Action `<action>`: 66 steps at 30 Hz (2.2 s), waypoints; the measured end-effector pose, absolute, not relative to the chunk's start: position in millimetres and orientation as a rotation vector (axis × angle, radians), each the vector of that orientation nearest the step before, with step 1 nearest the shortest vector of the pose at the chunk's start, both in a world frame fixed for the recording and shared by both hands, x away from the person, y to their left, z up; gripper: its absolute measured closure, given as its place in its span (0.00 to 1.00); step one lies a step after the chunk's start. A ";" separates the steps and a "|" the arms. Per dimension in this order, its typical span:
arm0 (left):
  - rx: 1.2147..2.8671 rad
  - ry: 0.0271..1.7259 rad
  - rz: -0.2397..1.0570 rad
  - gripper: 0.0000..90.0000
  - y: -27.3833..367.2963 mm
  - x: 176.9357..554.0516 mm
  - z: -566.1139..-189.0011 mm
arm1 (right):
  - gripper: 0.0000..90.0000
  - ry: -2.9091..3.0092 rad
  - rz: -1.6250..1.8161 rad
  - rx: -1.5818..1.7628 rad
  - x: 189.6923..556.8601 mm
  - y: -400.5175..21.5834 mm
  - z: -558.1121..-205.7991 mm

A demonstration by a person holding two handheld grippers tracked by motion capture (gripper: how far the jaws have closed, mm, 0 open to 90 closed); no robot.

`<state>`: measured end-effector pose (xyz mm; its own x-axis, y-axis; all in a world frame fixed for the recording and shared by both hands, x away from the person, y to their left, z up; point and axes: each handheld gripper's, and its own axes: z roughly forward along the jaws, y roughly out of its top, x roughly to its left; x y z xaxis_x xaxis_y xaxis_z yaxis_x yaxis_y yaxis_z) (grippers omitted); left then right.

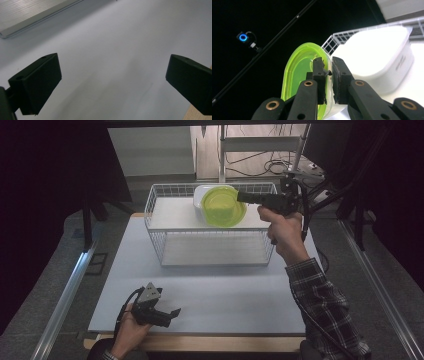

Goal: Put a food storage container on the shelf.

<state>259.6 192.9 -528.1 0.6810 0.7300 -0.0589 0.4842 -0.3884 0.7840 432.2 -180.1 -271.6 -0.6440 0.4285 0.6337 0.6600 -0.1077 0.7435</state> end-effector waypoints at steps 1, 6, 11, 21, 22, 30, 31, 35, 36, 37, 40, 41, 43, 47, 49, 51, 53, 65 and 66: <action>2.063 0.933 0.374 0.00 193.0 259.6 -528.2 | 0.91 -1.956 -1.856 -1.238 437.8 -176.6 -265.7; 2.063 0.930 0.372 0.00 192.9 259.8 -528.4 | 0.91 -1.956 -1.882 -1.275 447.1 -170.8 -258.0; 2.064 0.928 0.371 0.00 192.4 259.8 -528.8 | 0.91 -1.946 -1.917 -1.351 461.9 -161.0 -253.5; 2.072 0.925 0.357 0.00 191.8 259.8 -529.6 | 0.91 -1.964 -1.911 -1.474 484.0 -144.7 -258.0; 2.072 0.924 0.356 0.00 191.8 259.8 -529.6 | 0.91 -1.962 -1.909 -1.481 485.5 -143.4 -258.6; 2.080 0.921 0.351 0.00 190.6 259.7 -530.1 | 0.89 -2.004 -1.876 -1.571 488.4 -134.8 -256.7; 2.083 0.921 0.348 0.00 190.0 259.6 -530.3 | 0.88 -2.044 -1.846 -1.621 489.5 -132.6 -254.6; 2.088 0.919 0.347 0.00 189.6 259.6 -530.5 | 0.85 -2.076 -1.818 -1.676 492.2 -130.5 -254.3; 2.088 0.919 0.345 0.00 189.6 259.7 -530.6 | 0.84 -2.081 -1.811 -1.686 493.4 -130.2 -254.7; 2.089 0.918 0.344 0.00 189.6 259.8 -530.8 | 0.81 -2.085 -1.810 -1.682 494.9 -129.9 -255.4; 2.094 0.918 0.341 0.00 189.3 260.0 -531.3 | 0.79 -2.099 -1.793 -1.702 498.4 -129.9 -257.0; 2.095 0.917 0.340 0.00 189.0 259.9 -531.4 | 0.79 -2.098 -1.794 -1.703 499.1 -130.1 -257.6; 2.101 0.914 0.339 0.00 188.6 259.8 -531.6 | 0.75 -2.094 -1.796 -1.699 500.8 -130.9 -260.1; 2.099 0.914 0.339 0.00 188.6 259.8 -531.6 | 0.61 -2.090 -1.804 -1.666 501.7 -131.8 -262.1; 2.098 0.915 0.341 0.00 188.7 259.7 -531.3 | 0.54 -2.092 -1.827 -1.645 501.2 -132.4 -262.4; 2.096 0.915 0.344 0.00 189.1 259.8 -531.2 | 0.39 -2.110 -1.862 -1.604 500.0 -134.1 -262.3; 2.095 0.916 0.344 0.00 189.1 259.8 -531.3 | 0.31 -2.122 -1.878 -1.563 498.6 -135.7 -263.3; 2.094 0.914 0.346 0.00 189.0 259.4 -531.1 | 0.15 -2.261 -1.885 -1.378 479.0 -145.2 -276.1; 2.094 0.913 0.347 0.00 189.0 259.4 -531.0 | 0.14 -2.282 -1.879 -1.363 475.7 -146.4 -278.4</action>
<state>259.4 189.0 -531.0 0.7009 0.7104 -0.0641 0.4888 -0.4128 0.7685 475.7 -146.4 -278.4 -0.6440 0.6506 0.4026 0.5201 -0.0137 0.8540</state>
